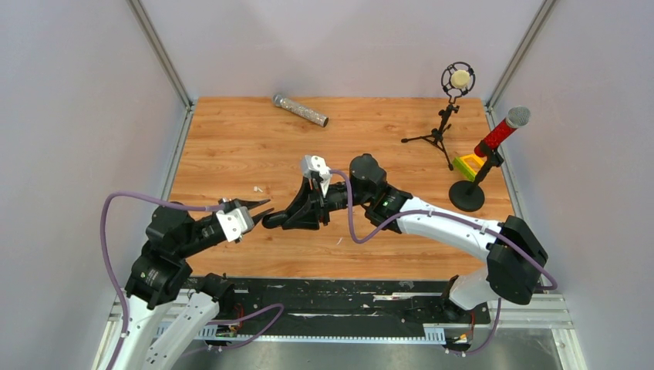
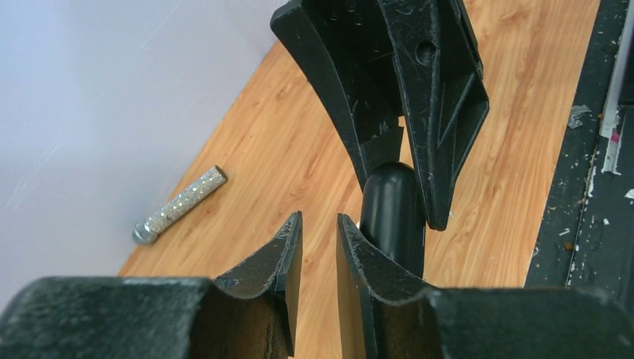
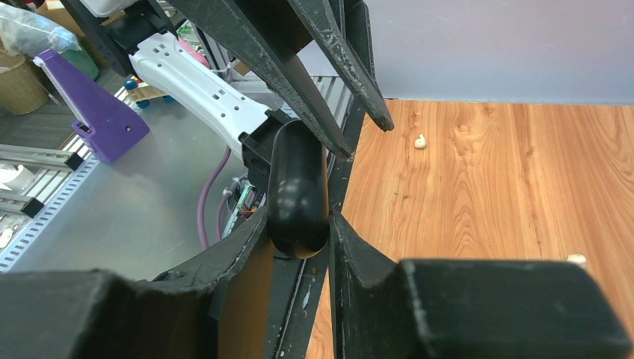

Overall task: Insert the wireless bluetooth earbuds into the charging case
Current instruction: Place the charging case at the center of the board.

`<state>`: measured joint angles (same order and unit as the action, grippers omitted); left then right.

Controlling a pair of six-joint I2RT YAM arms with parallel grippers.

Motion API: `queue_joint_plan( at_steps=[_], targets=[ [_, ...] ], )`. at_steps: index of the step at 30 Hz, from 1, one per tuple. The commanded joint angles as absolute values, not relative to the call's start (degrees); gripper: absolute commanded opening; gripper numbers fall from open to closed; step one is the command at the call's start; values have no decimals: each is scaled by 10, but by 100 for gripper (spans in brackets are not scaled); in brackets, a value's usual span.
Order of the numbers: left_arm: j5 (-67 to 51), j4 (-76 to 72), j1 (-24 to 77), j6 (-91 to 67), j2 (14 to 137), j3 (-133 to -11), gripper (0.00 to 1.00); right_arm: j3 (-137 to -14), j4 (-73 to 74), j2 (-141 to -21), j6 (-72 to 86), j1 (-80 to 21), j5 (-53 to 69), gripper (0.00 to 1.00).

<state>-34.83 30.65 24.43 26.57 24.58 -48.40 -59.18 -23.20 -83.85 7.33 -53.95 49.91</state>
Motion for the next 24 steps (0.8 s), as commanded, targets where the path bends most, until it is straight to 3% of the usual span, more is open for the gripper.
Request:
queue_joint_plan(
  at_steps=[1,6,10,14,18,24],
  targets=[
    [-377,315,245,277,241,-507,30,-617,-243,-834,63,-539,485,0],
    [-305,285,245,258,239,-514,36,-616,-229,-833,76,-521,463,0],
    [-212,254,245,229,238,-515,52,-605,-214,-834,111,-474,422,0],
    [-130,243,245,206,238,-507,75,-592,-195,-841,162,-418,373,0],
    [-90,253,245,180,235,-489,84,-596,-158,-867,215,-357,336,0],
    [-67,271,245,147,223,-455,90,-613,-104,-960,323,-230,345,0]
  ],
)
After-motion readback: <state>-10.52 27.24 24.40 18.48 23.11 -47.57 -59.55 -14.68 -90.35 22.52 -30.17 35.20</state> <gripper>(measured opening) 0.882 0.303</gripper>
